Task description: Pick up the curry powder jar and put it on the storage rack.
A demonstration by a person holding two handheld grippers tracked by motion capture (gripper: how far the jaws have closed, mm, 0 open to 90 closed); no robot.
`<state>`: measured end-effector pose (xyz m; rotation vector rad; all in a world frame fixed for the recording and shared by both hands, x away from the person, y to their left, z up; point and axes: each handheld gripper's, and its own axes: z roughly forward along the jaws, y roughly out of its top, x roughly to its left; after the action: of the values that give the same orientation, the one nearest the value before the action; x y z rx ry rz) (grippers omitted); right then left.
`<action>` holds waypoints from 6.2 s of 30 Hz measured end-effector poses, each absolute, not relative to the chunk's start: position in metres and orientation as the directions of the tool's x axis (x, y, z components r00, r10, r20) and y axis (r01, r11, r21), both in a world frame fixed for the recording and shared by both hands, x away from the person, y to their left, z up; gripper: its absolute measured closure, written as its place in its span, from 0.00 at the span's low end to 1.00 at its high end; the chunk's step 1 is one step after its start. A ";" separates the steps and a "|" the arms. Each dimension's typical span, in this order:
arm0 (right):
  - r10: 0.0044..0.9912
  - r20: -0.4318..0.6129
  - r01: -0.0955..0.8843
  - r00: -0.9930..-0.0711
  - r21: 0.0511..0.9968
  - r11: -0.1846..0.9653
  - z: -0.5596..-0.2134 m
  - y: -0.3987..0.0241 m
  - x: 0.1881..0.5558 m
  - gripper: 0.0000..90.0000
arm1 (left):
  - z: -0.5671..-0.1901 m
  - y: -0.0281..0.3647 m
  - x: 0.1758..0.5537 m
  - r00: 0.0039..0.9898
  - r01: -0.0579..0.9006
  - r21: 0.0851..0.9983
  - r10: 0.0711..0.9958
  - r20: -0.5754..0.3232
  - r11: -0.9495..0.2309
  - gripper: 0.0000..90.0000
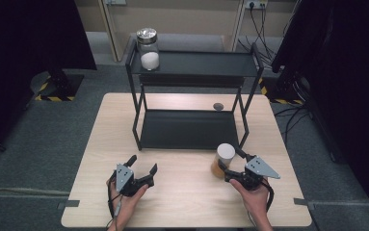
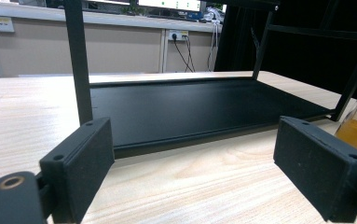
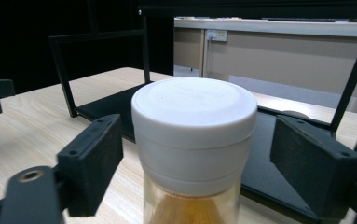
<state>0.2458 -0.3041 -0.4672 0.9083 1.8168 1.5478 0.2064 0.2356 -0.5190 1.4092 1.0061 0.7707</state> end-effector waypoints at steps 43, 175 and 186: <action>0.820 -0.031 0.019 -0.571 0.999 0.051 -0.431 -0.304 0.240 0.38 | -0.519 0.234 0.206 0.409 0.130 0.990 0.907 -0.098 0.049 0.13; 0.907 -0.019 -0.176 -0.422 0.983 -0.061 -0.240 -0.265 0.341 0.38 | -0.520 0.230 0.205 0.411 0.117 0.993 0.909 -0.072 0.026 0.13; 0.911 0.001 -0.167 -0.412 0.983 -0.077 -0.235 -0.263 0.350 0.38 | -0.519 0.231 0.205 0.413 0.117 0.993 0.908 -0.069 0.023 0.13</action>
<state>0.3500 -0.2630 -0.2355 0.8703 1.3467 1.6238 0.2047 0.2307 -0.5195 1.4259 0.9832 0.7998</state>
